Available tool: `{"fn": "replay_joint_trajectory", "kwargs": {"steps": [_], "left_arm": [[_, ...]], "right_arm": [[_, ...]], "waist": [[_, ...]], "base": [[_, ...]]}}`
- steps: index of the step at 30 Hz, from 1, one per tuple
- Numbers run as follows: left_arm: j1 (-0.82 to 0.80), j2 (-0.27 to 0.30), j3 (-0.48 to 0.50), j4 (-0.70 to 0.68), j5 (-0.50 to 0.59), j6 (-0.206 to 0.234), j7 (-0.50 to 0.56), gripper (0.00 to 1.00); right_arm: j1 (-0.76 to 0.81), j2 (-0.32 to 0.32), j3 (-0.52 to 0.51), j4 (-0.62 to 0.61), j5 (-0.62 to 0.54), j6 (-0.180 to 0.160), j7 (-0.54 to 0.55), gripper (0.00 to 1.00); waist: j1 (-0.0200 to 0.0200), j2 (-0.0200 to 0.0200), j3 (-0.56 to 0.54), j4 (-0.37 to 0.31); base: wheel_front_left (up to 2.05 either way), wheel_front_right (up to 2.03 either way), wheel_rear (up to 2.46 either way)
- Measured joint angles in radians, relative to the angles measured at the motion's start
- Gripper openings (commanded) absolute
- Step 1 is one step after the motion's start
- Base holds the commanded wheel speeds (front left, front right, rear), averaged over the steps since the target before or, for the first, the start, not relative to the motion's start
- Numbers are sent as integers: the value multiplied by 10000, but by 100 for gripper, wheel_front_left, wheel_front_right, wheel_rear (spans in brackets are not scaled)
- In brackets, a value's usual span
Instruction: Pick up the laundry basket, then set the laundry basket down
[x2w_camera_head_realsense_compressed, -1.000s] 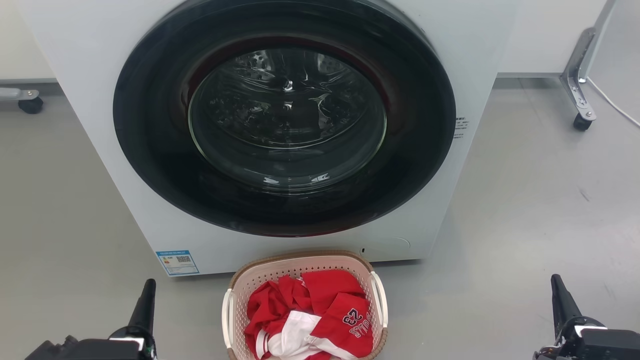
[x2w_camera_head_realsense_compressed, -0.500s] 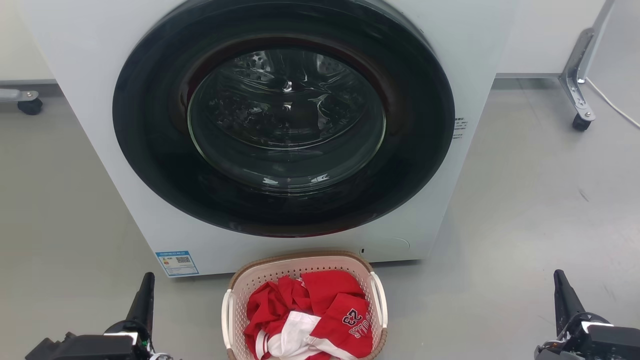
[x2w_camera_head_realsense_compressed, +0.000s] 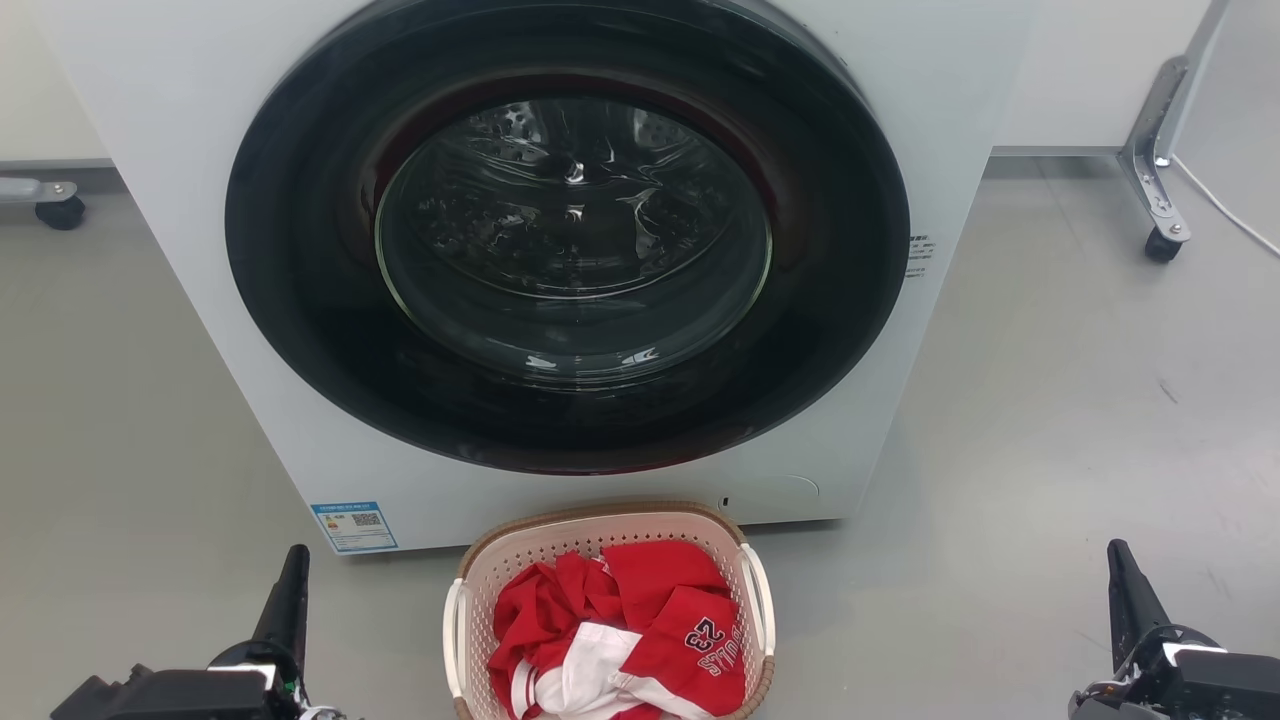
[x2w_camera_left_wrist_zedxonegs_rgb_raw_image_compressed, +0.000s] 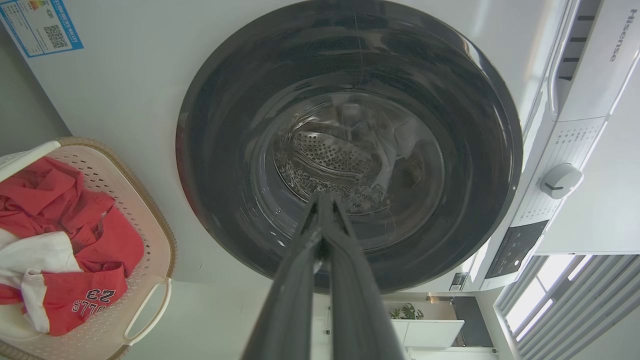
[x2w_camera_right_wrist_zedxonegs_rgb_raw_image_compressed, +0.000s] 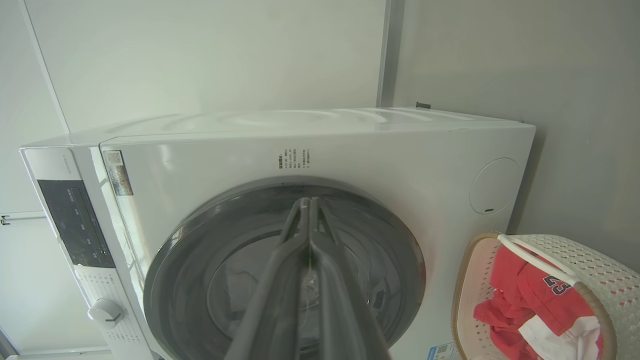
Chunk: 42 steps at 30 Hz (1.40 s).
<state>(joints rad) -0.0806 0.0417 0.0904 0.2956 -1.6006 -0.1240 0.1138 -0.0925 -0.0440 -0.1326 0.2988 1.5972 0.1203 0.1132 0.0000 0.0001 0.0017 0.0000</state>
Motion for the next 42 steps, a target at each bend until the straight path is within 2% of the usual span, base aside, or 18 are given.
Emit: {"fn": "replay_joint_trajectory", "kwargs": {"steps": [42], "left_arm": [[0, -4, -2, -2, 0, 0, 0, 0]], "right_arm": [[0, 2, 2, -2, 0, 0, 0, 0]], "waist": [[0, 0, 1, 0]], "base": [[0, 0, 0]]}}
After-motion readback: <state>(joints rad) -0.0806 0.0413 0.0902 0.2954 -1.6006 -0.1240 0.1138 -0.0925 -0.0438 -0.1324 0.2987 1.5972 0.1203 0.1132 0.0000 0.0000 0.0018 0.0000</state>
